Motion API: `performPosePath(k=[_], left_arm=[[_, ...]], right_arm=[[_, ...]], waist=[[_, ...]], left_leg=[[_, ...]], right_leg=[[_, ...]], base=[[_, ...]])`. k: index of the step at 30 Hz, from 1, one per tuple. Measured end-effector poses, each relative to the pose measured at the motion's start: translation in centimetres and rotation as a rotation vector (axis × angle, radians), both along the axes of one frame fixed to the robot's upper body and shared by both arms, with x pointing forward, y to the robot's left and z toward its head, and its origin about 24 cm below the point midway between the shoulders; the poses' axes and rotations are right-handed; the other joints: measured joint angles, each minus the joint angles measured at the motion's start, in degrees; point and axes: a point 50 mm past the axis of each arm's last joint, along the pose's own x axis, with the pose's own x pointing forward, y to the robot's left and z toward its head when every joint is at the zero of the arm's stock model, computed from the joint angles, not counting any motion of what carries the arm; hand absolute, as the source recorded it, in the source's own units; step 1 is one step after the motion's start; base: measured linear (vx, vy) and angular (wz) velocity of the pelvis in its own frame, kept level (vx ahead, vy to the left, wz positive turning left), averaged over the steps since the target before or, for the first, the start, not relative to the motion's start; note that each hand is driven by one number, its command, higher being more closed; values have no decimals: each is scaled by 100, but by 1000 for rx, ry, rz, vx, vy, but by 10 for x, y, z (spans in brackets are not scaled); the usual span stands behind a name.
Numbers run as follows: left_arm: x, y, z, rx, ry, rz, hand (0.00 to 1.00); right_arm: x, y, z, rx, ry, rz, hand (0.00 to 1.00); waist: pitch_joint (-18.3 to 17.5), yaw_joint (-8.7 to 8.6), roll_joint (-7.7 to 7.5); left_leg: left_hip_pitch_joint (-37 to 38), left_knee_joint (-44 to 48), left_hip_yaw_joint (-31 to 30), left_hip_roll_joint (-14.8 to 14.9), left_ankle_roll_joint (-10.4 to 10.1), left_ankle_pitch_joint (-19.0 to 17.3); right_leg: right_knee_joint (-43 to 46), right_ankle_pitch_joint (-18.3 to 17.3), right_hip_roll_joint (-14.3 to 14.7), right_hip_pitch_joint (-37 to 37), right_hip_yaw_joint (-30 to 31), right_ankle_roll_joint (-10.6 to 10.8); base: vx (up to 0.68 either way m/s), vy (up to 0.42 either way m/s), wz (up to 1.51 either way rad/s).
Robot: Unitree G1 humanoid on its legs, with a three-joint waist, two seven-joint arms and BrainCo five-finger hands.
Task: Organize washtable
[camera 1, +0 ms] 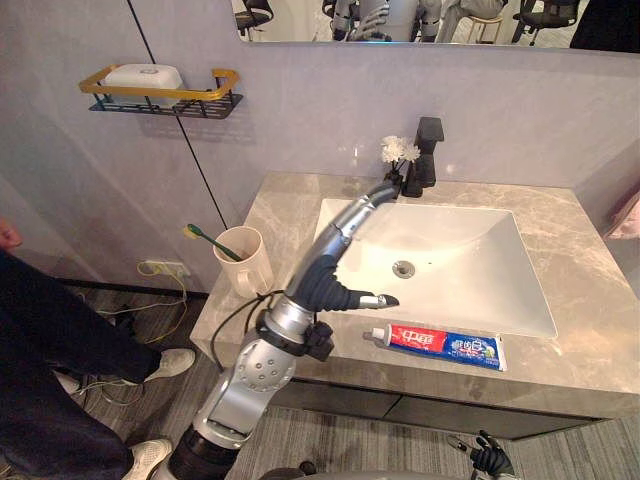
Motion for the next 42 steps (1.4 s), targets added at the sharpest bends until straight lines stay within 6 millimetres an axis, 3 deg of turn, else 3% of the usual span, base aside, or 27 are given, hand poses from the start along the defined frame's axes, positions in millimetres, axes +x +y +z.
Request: performPosePath(k=[7,13,31,32,37,42], left_arm=[[2,-9,-44,158,146,-16,0],[2,-12,-63,255,173,-11,0],[24,-20,-69,327,155,48,0],[25,-20,-69,334,151,50,100],[23,-23,-80,402,153,29,100],[26,-27,-77,407,139,26,100]], right_arm=[[1,-1,1,-3,-8,-12,0],[3,0,1,11,-22,-48,0],[15,3,2,26,-50,-59,0],[15,3,2,27,-48,-59,0],[13,2,2,19,-35,-71,0],[17,1,3,19,-44,-74,0]], waist=[[0,-47,4],[6,-158,7],[211,-298,46],[218,-298,58],[258,-330,53],[265,-339,65]], left_leg=[[12,-37,27,17,1,3],[113,-159,61,42,-14,17],[199,-234,159,59,-17,15],[201,-234,160,59,-17,15],[202,-244,174,59,-18,14],[202,-244,182,61,-19,14]], right_leg=[[-89,50,22,13,15,-1],[-159,52,47,71,31,-2],[-181,51,53,100,98,-2],[-181,51,52,102,99,-2],[-195,51,53,97,108,-1],[-197,52,53,94,116,0]], base=[[-7,1,-2],[11,-3,-3],[-8,-1,-2],[0,0,0],[0,0,0],[0,0,0]])
